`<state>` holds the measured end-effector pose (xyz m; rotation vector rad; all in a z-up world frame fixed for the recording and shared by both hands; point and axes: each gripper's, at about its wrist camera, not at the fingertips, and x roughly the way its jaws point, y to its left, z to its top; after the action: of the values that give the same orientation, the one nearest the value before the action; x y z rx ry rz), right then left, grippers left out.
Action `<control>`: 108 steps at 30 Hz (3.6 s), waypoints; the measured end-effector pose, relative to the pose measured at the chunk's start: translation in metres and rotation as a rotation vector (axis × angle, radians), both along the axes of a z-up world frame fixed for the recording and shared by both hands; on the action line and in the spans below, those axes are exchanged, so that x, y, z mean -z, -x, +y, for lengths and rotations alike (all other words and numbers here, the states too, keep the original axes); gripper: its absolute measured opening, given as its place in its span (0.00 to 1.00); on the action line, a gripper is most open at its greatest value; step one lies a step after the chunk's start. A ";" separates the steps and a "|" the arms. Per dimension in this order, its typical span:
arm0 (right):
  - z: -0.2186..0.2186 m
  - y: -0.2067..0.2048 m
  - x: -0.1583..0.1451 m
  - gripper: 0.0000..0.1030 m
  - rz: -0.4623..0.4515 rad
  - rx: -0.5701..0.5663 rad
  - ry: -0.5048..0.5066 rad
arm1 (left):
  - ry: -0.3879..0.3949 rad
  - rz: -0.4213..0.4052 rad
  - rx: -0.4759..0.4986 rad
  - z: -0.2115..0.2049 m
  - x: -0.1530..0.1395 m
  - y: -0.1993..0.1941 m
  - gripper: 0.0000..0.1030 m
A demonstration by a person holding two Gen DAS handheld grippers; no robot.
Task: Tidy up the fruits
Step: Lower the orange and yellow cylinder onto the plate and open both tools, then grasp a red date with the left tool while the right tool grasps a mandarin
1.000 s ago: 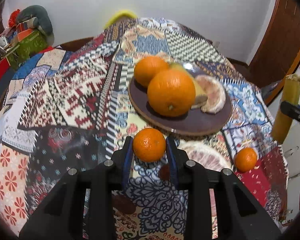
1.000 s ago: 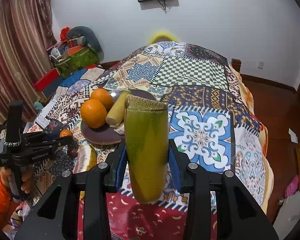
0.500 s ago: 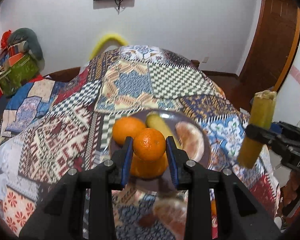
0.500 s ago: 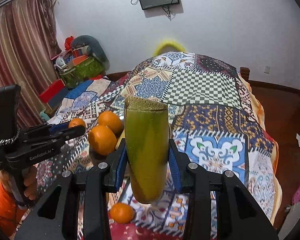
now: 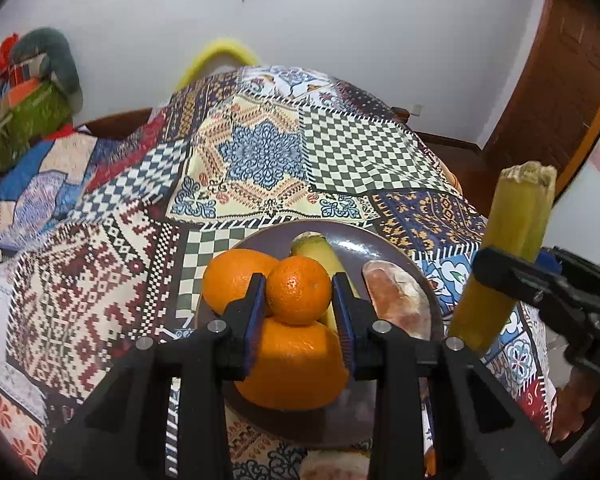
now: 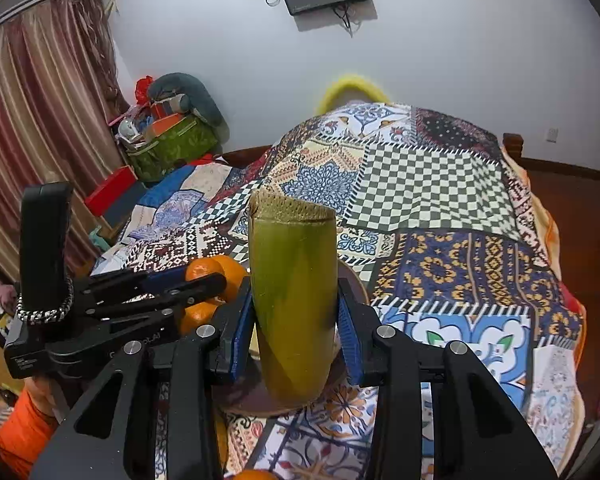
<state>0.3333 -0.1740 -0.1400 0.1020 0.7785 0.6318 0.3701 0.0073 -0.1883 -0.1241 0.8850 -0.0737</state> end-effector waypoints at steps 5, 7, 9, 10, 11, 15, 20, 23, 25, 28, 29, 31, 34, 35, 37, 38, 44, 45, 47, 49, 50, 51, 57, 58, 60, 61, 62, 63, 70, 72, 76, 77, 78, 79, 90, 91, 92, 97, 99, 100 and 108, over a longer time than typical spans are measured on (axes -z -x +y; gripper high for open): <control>0.013 -0.014 0.013 0.34 0.058 -0.020 -0.017 | -0.017 -0.010 -0.006 -0.002 0.004 -0.002 0.32; 0.019 -0.018 0.016 0.34 0.064 -0.022 -0.008 | -0.033 -0.016 0.004 -0.005 0.004 -0.002 0.32; 0.024 -0.021 0.019 0.34 0.068 -0.022 0.009 | -0.031 -0.018 0.006 -0.004 0.004 -0.002 0.32; 0.026 -0.022 0.020 0.34 0.071 -0.023 0.012 | -0.025 -0.020 0.003 -0.003 0.004 -0.002 0.32; 0.026 -0.022 0.020 0.34 0.070 -0.023 0.013 | -0.020 -0.021 0.002 -0.002 0.004 -0.001 0.32; 0.024 -0.024 0.021 0.34 0.077 -0.029 0.012 | -0.009 -0.034 0.008 0.002 0.000 0.002 0.32; 0.031 -0.027 0.022 0.34 0.071 -0.030 0.039 | -0.011 -0.059 0.011 0.005 -0.006 0.009 0.32; 0.034 -0.029 0.023 0.34 0.071 -0.027 0.048 | -0.003 -0.068 0.003 0.011 -0.010 0.014 0.32; 0.035 -0.033 0.025 0.34 0.077 -0.027 0.053 | -0.002 -0.074 -0.001 0.015 -0.011 0.017 0.32; 0.037 -0.039 0.028 0.34 0.097 -0.010 0.061 | -0.025 -0.072 -0.009 0.021 -0.010 0.021 0.32; 0.039 -0.042 0.030 0.34 0.106 0.001 0.065 | -0.028 -0.069 -0.011 0.023 -0.009 0.021 0.32; 0.042 -0.049 0.036 0.34 0.133 0.016 0.070 | -0.038 -0.068 -0.017 0.027 -0.007 0.023 0.32; 0.047 -0.054 0.040 0.34 0.158 0.022 0.085 | -0.034 -0.064 -0.013 0.032 -0.004 0.024 0.32; 0.049 -0.053 0.041 0.34 0.153 0.018 0.097 | -0.035 -0.063 -0.013 0.034 -0.003 0.024 0.32; 0.054 -0.049 0.040 0.35 0.129 0.007 0.132 | -0.041 -0.058 -0.016 0.036 -0.001 0.023 0.32; 0.055 -0.048 0.039 0.35 0.119 0.002 0.143 | -0.041 -0.055 -0.018 0.037 0.000 0.023 0.32; 0.048 -0.043 0.033 0.35 0.109 -0.004 0.126 | -0.029 -0.051 -0.024 0.037 -0.002 0.030 0.32; 0.047 -0.042 0.032 0.35 0.116 -0.003 0.117 | -0.029 -0.052 -0.024 0.037 -0.003 0.032 0.32; 0.045 -0.037 0.029 0.35 0.111 0.000 0.114 | -0.029 -0.058 -0.021 0.036 -0.008 0.038 0.32; 0.043 -0.031 0.023 0.35 0.102 -0.002 0.113 | -0.033 -0.065 -0.017 0.034 -0.015 0.046 0.32; 0.042 -0.026 0.019 0.35 0.095 -0.004 0.113 | -0.039 -0.070 -0.016 0.033 -0.018 0.050 0.32; 0.042 -0.020 0.015 0.35 0.087 -0.005 0.113 | -0.044 -0.076 -0.018 0.032 -0.022 0.054 0.32; 0.039 0.020 -0.017 0.35 0.015 -0.021 0.108 | -0.051 -0.115 -0.019 0.028 -0.051 0.085 0.32; 0.039 0.029 -0.023 0.35 -0.001 -0.025 0.110 | -0.055 -0.121 -0.019 0.028 -0.055 0.090 0.32; 0.038 0.044 -0.031 0.35 -0.029 -0.030 0.117 | -0.054 -0.134 -0.017 0.027 -0.063 0.102 0.32; 0.037 0.050 -0.035 0.35 -0.041 -0.030 0.119 | -0.053 -0.139 -0.018 0.027 -0.066 0.109 0.32; 0.035 0.057 -0.039 0.35 -0.051 -0.031 0.118 | -0.055 -0.142 -0.019 0.027 -0.068 0.117 0.32; 0.033 0.065 -0.042 0.35 -0.057 -0.032 0.115 | -0.056 -0.143 -0.019 0.027 -0.070 0.124 0.32; 0.015 0.102 -0.043 0.49 -0.093 -0.011 0.145 | -0.071 -0.117 -0.033 0.033 -0.064 0.160 0.37; 0.009 0.108 -0.036 0.50 -0.072 -0.009 0.149 | -0.068 -0.097 -0.035 0.037 -0.056 0.166 0.37; 0.000 0.117 -0.020 0.50 -0.039 0.010 0.154 | -0.082 -0.048 -0.034 0.038 -0.037 0.175 0.37; -0.001 0.119 -0.016 0.50 -0.031 0.012 0.159 | -0.087 -0.034 -0.034 0.039 -0.030 0.178 0.37; -0.002 0.120 -0.010 0.50 -0.019 0.009 0.168 | -0.091 -0.021 -0.034 0.039 -0.024 0.181 0.37; -0.002 0.123 -0.007 0.50 -0.013 0.008 0.175 | -0.093 -0.011 -0.034 0.039 -0.020 0.182 0.37; 0.005 0.137 0.052 0.50 0.106 -0.031 0.216 | -0.092 0.088 -0.025 0.041 0.031 0.197 0.37; 0.005 0.136 0.056 0.50 0.118 -0.032 0.215 | -0.083 0.088 -0.027 0.042 0.032 0.198 0.37; 0.005 0.134 0.058 0.49 0.128 -0.031 0.211 | -0.078 0.087 -0.029 0.042 0.033 0.198 0.37; 0.003 0.122 0.067 0.46 0.172 -0.016 0.179 | -0.085 0.083 -0.024 0.041 0.038 0.197 0.34; 0.007 0.120 0.068 0.41 0.172 -0.023 0.183 | -0.091 0.085 -0.023 0.042 0.040 0.195 0.33; 0.008 0.119 0.069 0.41 0.170 -0.024 0.189 | -0.091 0.084 -0.026 0.042 0.041 0.193 0.32; 0.011 0.113 0.075 0.35 0.169 -0.015 0.190 | -0.074 0.077 -0.024 0.044 0.043 0.185 0.30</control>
<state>0.2203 -0.1628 -0.2150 -0.0247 0.9993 0.5654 0.1855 0.0516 -0.2312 -0.0689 0.9615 -0.0142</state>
